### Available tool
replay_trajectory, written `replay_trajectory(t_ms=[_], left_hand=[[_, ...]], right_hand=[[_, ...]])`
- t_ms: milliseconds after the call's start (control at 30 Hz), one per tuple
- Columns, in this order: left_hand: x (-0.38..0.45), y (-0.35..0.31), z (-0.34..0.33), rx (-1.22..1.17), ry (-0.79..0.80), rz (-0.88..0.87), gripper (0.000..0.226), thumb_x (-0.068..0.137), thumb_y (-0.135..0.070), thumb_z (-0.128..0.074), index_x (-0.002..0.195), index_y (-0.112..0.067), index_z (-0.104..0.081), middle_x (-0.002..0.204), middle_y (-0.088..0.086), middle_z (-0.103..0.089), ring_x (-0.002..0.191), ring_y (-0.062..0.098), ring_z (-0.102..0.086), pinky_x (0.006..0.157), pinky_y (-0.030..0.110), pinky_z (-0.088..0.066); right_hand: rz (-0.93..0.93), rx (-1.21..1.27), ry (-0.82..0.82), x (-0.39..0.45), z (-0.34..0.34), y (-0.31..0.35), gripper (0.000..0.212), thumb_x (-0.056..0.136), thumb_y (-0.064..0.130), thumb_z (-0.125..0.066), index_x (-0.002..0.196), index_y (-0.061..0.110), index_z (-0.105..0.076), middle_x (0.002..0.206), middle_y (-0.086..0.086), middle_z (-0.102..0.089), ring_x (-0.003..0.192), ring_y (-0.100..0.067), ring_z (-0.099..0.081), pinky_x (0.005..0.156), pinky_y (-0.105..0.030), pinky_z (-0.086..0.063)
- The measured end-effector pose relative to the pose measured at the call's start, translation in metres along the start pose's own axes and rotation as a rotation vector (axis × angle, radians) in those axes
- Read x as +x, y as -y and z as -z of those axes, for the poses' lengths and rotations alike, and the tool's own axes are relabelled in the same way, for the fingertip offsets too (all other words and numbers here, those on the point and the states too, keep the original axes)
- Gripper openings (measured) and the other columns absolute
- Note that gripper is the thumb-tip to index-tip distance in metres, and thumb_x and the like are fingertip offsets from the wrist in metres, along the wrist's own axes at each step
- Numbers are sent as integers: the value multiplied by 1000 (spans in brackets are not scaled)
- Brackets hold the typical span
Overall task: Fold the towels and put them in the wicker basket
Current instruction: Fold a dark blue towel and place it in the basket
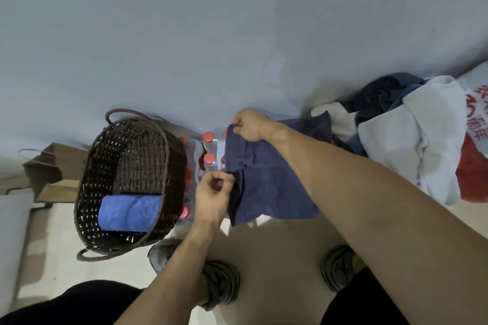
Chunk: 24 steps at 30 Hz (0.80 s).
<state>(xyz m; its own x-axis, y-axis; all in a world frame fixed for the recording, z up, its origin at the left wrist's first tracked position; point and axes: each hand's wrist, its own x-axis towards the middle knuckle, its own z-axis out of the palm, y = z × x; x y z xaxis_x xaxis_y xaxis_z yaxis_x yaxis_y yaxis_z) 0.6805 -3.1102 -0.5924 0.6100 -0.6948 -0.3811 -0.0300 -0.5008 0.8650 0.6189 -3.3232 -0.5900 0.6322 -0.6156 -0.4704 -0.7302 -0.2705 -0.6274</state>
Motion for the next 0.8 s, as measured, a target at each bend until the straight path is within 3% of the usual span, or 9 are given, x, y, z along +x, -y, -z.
replay_trajectory(t_ms=[67, 133, 200, 300, 367, 467, 633, 733, 800], left_hand=[[2, -2, -4, 49, 17, 31, 28, 81, -18, -79, 93, -20, -54, 76, -5, -67, 70, 7, -64, 72, 21, -52], [4, -2, -8, 136, 1, 89, 36, 78, -17, -80, 97, -25, -50, 69, -7, -67, 69, 9, -67, 75, 25, -54], [7, 0, -10, 226, -19, 132, 28, 79, -15, -78, 88, -26, -54, 64, -10, -67, 69, 10, -67, 75, 29, -55], [1, 2, -14, 327, -22, 113, 19, 83, -22, -72, 69, -26, -60, 63, -18, -64, 70, 5, -66, 67, 23, -52], [-6, 2, -18, 331, -28, 95, 19, 80, -33, -77, 73, -25, -61, 69, -18, -64, 68, -1, -62, 64, 19, -49], [-13, 6, -23, 405, 12, 96, 20, 79, -23, -79, 79, -19, -59, 74, -9, -65, 74, 13, -66, 64, 17, -44], [-36, 22, -2, 142, -15, 21, 12, 96, -14, -55, 89, -23, -52, 82, -5, -68, 79, 10, -64, 76, 25, -52], [-50, 32, 18, 105, -82, 1, 8, 95, -21, -59, 90, -25, -55, 78, -10, -73, 75, 5, -68, 68, 19, -53], [-54, 39, 21, 241, 1, 43, 15, 92, -28, -64, 83, -18, -59, 73, 0, -72, 68, 16, -68, 65, 33, -54]], right_hand=[[14, 40, 14, -2, 3, -1, 24, 93, 14, -63, 115, 9, -70, 114, -8, -70, 104, -24, -63, 93, -32, -51], [17, 93, -4, -2, 5, -1, 26, 90, 14, -68, 114, 10, -71, 113, -7, -71, 105, -23, -64, 92, -30, -50], [12, 136, -15, -2, 7, -1, 27, 88, 15, -71, 114, 9, -71, 112, -7, -71, 105, -22, -64, 91, -28, -50], [-7, 197, -41, 1, 7, -2, 27, 85, 17, -76, 111, 10, -73, 110, -6, -72, 101, -18, -65, 88, -23, -49], [-15, 227, -56, 4, 4, -1, 25, 84, 18, -77, 108, 10, -74, 108, -6, -73, 92, -14, -63, 83, -21, -47], [-27, 228, -74, 9, -2, 0, 25, 85, 18, -76, 108, 9, -73, 109, -6, -71, 91, -13, -60, 82, -19, -45], [-21, 162, -154, 15, -7, -3, 21, 93, 18, -64, 111, 10, -67, 116, -7, -68, 107, -23, -62, 85, -23, -44], [1, 128, -180, 17, -8, -1, 20, 94, 14, -60, 112, 8, -67, 118, -9, -67, 108, -25, -61, 87, -24, -44], [3, 123, -198, 17, -10, 0, 20, 94, 12, -59, 111, 7, -67, 118, -10, -67, 109, -26, -61, 90, -25, -44]])
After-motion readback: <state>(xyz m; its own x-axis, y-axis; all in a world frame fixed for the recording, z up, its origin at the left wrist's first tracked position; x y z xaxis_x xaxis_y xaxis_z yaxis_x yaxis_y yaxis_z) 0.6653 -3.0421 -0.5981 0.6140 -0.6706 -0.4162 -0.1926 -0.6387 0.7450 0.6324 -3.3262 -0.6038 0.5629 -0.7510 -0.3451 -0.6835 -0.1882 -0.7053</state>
